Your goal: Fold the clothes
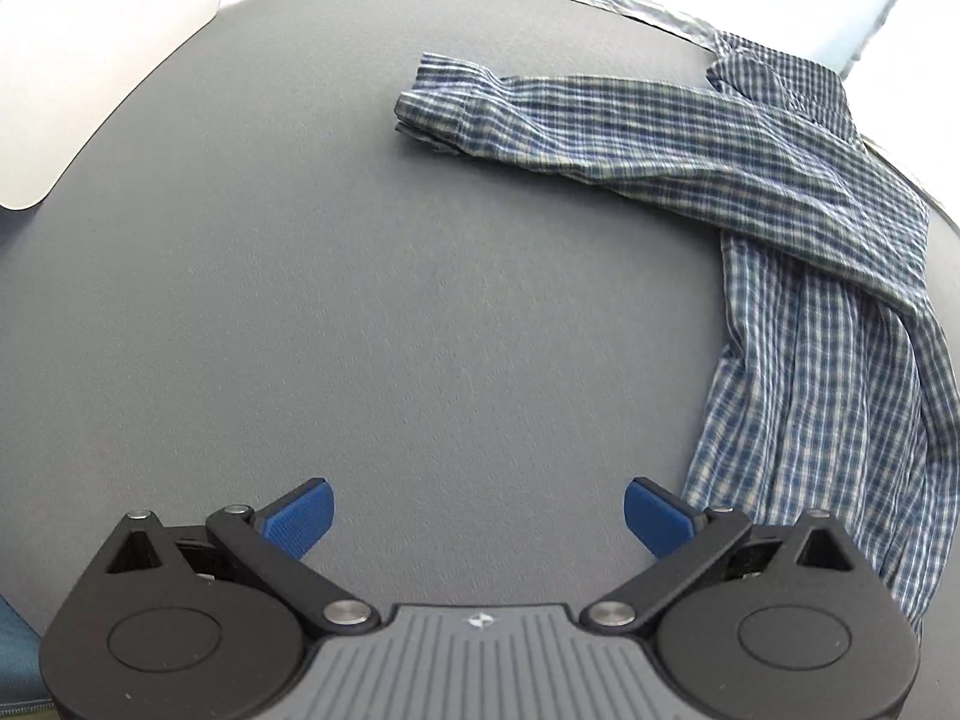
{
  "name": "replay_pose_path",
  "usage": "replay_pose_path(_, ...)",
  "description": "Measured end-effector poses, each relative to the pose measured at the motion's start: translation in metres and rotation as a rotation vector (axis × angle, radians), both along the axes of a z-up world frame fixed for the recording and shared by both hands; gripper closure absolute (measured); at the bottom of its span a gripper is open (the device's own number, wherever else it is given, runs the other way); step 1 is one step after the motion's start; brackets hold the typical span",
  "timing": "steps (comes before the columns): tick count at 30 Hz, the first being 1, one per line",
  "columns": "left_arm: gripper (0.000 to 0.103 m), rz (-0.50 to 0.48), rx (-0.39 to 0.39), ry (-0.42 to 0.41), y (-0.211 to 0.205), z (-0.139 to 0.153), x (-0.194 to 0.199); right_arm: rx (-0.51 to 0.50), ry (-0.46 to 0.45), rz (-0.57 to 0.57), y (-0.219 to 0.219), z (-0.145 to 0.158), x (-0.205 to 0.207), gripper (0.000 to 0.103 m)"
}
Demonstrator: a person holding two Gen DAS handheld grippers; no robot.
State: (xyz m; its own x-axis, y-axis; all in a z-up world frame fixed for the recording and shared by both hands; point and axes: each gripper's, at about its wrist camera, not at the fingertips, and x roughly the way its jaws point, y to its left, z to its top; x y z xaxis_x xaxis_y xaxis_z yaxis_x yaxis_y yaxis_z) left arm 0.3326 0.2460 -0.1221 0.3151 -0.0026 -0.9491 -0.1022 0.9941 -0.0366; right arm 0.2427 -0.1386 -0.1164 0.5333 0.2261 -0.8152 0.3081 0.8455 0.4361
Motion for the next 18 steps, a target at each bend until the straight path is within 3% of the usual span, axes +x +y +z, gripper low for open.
replay_pose_path(6, 0.002, 0.042, 0.057, -0.079, 0.013, -0.009, 0.070, -0.056, -0.032, -0.056, -0.028, 0.000, 0.076, 0.058)
replay_pose_path(15, 0.002, 0.059, 0.024, -0.150, 0.038, -0.042, 0.176, -0.115, -0.026, -0.187, -0.070, -0.030, 0.211, 0.055)
replay_pose_path(18, 0.009, 0.070, 0.005, -0.132, 0.039, -0.053, 0.194, -0.106, -0.025, -0.203, -0.078, -0.043, 0.237, 0.055)
